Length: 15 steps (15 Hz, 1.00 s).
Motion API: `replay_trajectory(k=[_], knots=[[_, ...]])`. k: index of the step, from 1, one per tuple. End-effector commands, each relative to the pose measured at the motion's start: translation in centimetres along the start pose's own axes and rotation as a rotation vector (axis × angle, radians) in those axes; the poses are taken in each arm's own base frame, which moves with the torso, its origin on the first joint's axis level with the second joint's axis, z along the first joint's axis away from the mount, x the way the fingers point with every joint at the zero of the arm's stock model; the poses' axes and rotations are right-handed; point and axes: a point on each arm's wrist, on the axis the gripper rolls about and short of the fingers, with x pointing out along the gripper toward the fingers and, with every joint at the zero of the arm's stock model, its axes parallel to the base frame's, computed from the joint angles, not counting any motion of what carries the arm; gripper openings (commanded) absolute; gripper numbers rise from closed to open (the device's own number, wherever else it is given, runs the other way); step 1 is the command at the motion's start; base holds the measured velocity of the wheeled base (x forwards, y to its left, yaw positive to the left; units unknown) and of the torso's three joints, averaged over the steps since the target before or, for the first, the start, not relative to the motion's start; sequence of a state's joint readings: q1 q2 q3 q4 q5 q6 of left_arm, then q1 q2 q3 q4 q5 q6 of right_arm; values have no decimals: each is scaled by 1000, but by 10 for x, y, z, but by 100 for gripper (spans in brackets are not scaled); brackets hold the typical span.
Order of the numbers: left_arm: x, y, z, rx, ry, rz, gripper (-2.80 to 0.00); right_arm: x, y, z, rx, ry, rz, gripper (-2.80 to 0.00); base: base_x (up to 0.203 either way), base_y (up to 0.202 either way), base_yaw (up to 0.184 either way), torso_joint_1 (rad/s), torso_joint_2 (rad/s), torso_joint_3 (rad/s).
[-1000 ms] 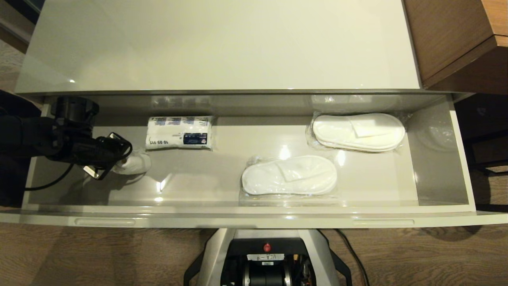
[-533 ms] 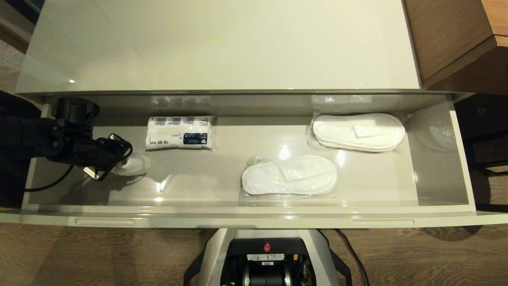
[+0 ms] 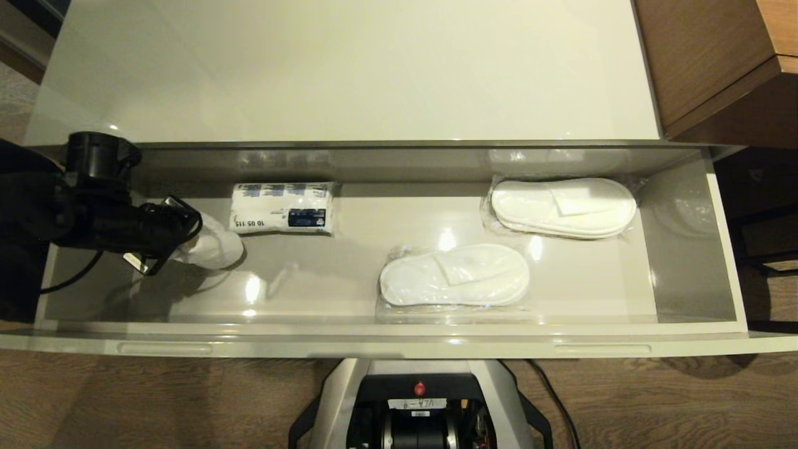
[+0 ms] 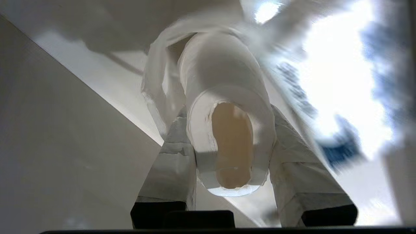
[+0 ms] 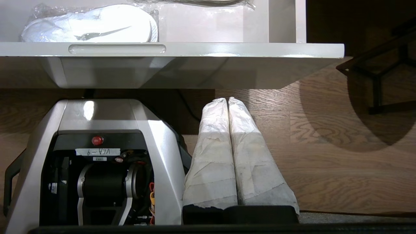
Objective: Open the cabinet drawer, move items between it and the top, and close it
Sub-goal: Take out the roll paper from the drawer, then place the roll paper on the table
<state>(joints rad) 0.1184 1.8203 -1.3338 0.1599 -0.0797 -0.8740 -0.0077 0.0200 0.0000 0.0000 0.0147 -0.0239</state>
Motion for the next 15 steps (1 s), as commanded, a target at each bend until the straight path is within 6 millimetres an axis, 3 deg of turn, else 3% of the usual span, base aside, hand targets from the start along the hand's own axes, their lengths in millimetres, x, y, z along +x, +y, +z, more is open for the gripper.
replay_trajectory(k=[1, 4, 8, 11, 15], knots=[[-31, -7, -6, 10, -11, -51, -280, 0, 0, 0, -1, 1, 1, -280, 0, 0, 0, 0, 0, 0], [-108, -16, -18, 45, -51, -168, -280, 0, 0, 0, -1, 1, 1, -280, 0, 0, 0, 0, 0, 0], [-178, -23, -24, 137, -57, -308, -280, 0, 0, 0, -1, 1, 1, -280, 0, 0, 0, 0, 0, 0], [-184, -24, -25, 167, -42, -320, -280, 0, 0, 0, -1, 1, 2, -280, 0, 0, 0, 0, 0, 0], [-239, -58, -7, 321, -116, -454, -280, 0, 0, 0, -1, 1, 1, -280, 0, 0, 0, 0, 0, 0]])
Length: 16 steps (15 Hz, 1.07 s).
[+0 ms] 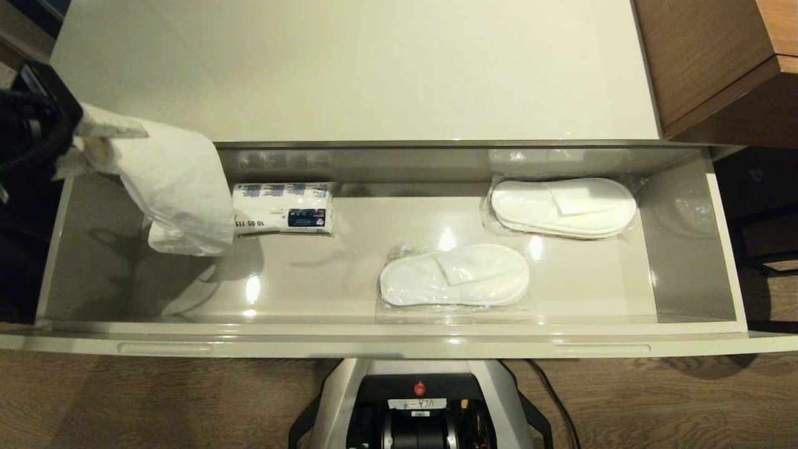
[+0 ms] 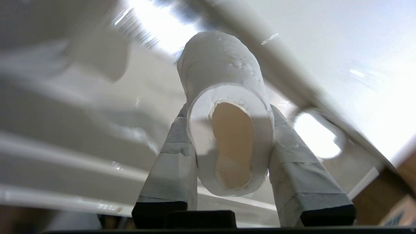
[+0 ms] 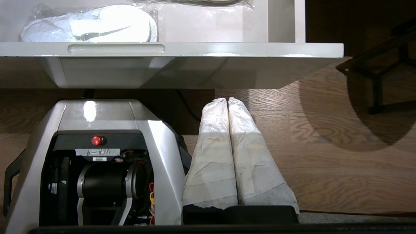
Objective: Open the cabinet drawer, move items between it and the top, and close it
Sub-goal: Place the roll paper on the table
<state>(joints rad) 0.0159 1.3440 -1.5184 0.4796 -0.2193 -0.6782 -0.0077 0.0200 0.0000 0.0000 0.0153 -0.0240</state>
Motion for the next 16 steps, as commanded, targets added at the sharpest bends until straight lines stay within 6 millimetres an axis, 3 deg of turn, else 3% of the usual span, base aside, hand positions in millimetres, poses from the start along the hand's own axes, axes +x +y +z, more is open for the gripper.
replay_trajectory(k=[1, 5, 8, 11, 12, 14, 15, 16], knots=[[-24, -27, 17, 68, -38, -71, -280, 0, 0, 0, 0, 1, 0, -280, 0, 0, 0, 0, 0, 0], [-22, -30, 16, 102, 12, -69, -280, 0, 0, 0, 0, 1, 0, -280, 0, 0, 0, 0, 0, 0], [-34, -47, 28, 151, -18, -140, -280, 0, 0, 0, 0, 1, 0, -280, 0, 0, 0, 0, 0, 0], [-31, -48, 29, 167, -17, -146, -280, 0, 0, 0, 0, 1, 0, -280, 0, 0, 0, 0, 0, 0], [-15, -50, 36, 202, -51, -170, -280, 0, 0, 0, 0, 1, 0, -280, 0, 0, 0, 0, 0, 0], [48, -45, 47, 277, -86, -190, -280, 0, 0, 0, 0, 1, 0, -280, 0, 0, 0, 0, 0, 0], [67, -45, 52, 324, -129, -213, -280, 0, 0, 0, 0, 1, 0, -280, 0, 0, 0, 0, 0, 0], [73, -45, 54, 354, -148, -222, -280, 0, 0, 0, 0, 1, 0, -280, 0, 0, 0, 0, 0, 0]])
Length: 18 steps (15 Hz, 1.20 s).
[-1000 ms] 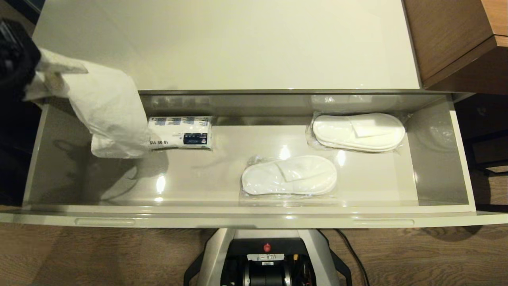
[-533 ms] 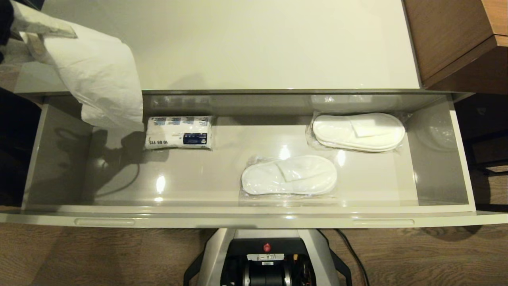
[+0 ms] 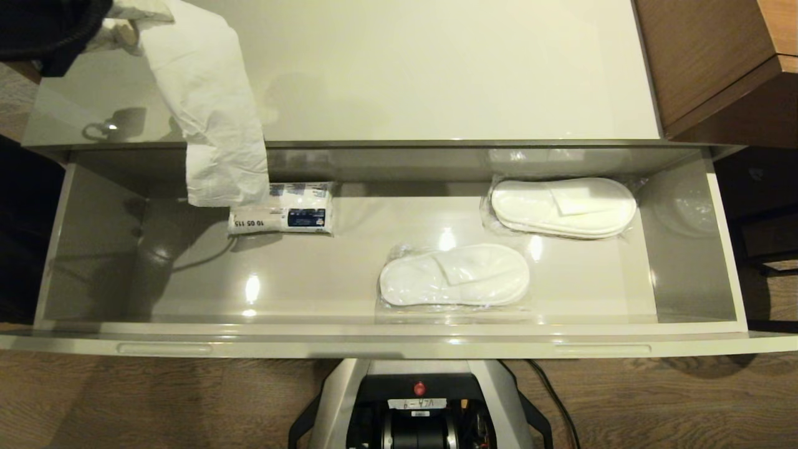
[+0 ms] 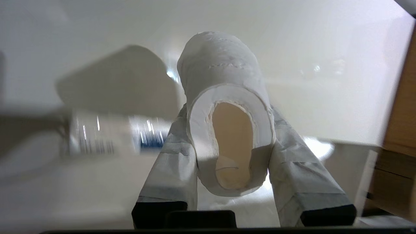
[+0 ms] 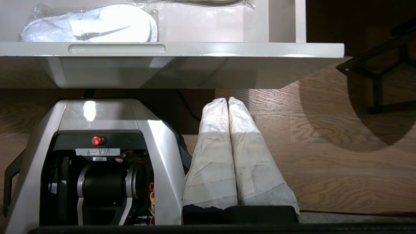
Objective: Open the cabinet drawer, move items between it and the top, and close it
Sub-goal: Place the roll paper on the table
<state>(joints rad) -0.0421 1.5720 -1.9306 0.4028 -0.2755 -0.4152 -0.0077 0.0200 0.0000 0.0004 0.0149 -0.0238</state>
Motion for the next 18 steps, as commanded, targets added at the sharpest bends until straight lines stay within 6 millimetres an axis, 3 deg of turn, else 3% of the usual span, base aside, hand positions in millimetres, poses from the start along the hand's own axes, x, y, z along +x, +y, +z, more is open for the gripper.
replay_trajectory(k=[1, 6, 8, 11, 15, 18], knots=[[40, 16, -8, 31, 3, 0, -280, 0, 0, 0, -1, 1, 0, -280, 0, 0, 0, 0, 0, 0], [111, 50, -33, 105, 14, 5, -280, 0, 0, 0, -1, 1, 0, -280, 0, 0, 0, 0, 0, 0], [112, 51, -35, 105, 21, 8, -280, 0, 0, 0, -1, 1, 0, -280, 0, 0, 0, 0, 0, 0], [132, 67, -59, 96, 152, 59, -280, 0, 0, 0, -1, 1, 0, -280, 0, 0, 0, 0, 0, 0], [134, 64, -64, 122, 172, 66, -280, 0, 0, 0, -1, 1, 0, -280, 0, 0, 0, 0, 0, 0], [112, 41, -47, 141, 109, 17, -280, 0, 0, 0, -1, 1, 0, -280, 0, 0, 0, 0, 0, 0]])
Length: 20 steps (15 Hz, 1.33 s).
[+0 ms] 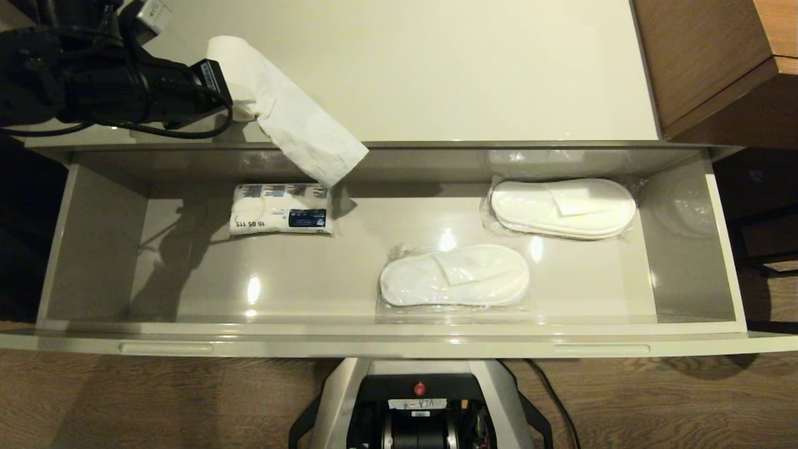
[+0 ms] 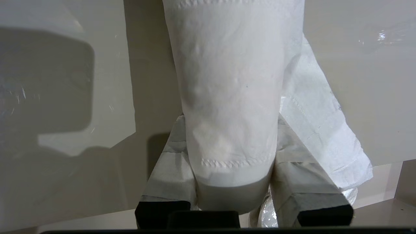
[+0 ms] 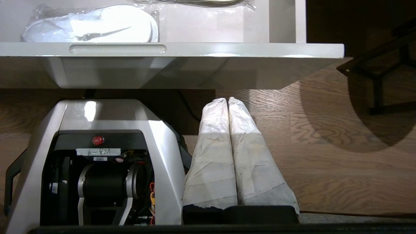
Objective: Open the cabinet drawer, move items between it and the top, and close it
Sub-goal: Place the roll paper on the table
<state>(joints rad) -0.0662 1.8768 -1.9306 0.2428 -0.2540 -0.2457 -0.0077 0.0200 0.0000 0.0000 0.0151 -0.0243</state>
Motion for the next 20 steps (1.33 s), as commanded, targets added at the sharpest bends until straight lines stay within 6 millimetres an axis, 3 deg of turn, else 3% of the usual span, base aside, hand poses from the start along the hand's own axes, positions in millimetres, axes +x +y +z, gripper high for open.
replay_trajectory(k=[1, 3, 12, 20], knots=[[-11, -10, 7, 8, -27, -25, -280, 0, 0, 0, 0, 1, 0, -280, 0, 0, 0, 0, 0, 0], [-16, -18, 8, 2, -29, -40, -280, 0, 0, 0, 0, 1, 0, -280, 0, 0, 0, 0, 0, 0], [-12, -8, -8, -98, 24, 161, -280, 0, 0, 0, 0, 1, 0, -280, 0, 0, 0, 0, 0, 0], [-16, -5, -5, -98, 3, 168, -280, 0, 0, 0, 0, 1, 1, -280, 0, 0, 0, 0, 0, 0]])
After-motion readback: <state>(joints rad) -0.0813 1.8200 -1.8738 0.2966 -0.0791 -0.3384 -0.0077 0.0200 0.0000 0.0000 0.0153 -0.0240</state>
